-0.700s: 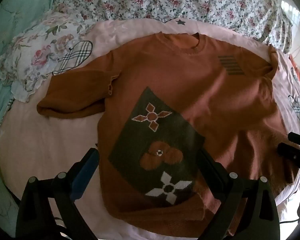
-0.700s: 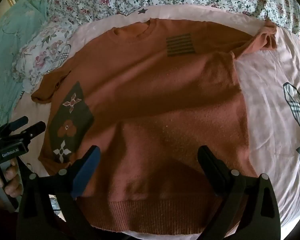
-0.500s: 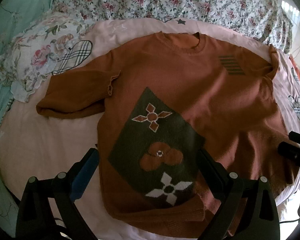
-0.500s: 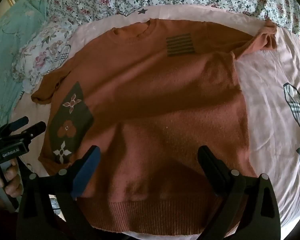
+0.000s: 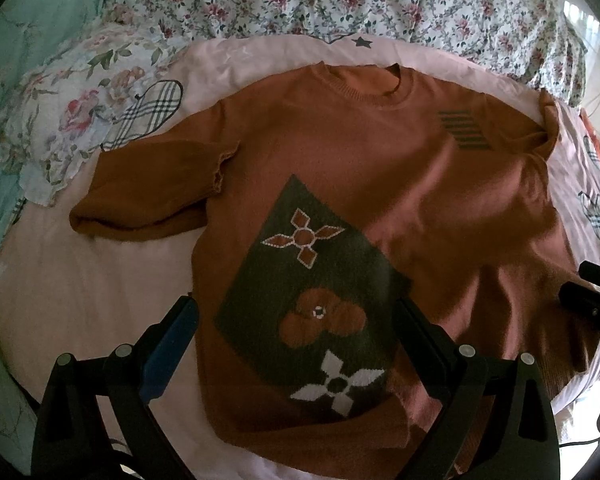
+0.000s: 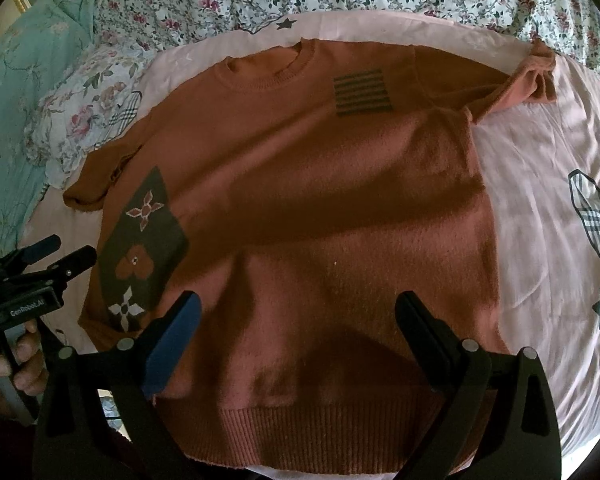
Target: Fold small clothes
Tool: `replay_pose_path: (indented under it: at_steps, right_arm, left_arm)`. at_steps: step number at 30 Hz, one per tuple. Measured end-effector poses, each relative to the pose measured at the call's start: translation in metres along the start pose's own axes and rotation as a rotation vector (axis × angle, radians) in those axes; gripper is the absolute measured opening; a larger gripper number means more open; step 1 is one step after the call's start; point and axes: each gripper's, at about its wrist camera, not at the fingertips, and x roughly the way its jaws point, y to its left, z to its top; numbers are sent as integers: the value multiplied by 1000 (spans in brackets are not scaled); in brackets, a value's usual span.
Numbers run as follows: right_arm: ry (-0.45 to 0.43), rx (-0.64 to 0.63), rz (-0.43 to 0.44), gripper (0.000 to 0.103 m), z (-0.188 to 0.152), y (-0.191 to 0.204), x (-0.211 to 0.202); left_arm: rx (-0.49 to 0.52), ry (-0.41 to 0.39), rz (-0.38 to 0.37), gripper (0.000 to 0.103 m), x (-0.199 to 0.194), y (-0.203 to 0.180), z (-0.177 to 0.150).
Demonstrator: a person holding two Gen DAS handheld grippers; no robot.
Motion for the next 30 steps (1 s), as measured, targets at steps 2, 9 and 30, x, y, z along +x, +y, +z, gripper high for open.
replay_pose_path:
  at_steps: [2, 9, 30]
  right_arm:
    - [1, 3, 1, 97, 2, 2, 2]
    - [38, 18, -1, 97, 1, -2, 5]
    - [78, 61, 41, 97, 8, -14, 9]
  left_arm:
    - [-12, -1, -24, 98, 0, -1, 2]
    - [-18, -10, -42, 98, 0, -1, 5]
    - [19, 3, -13, 98, 10, -12, 15]
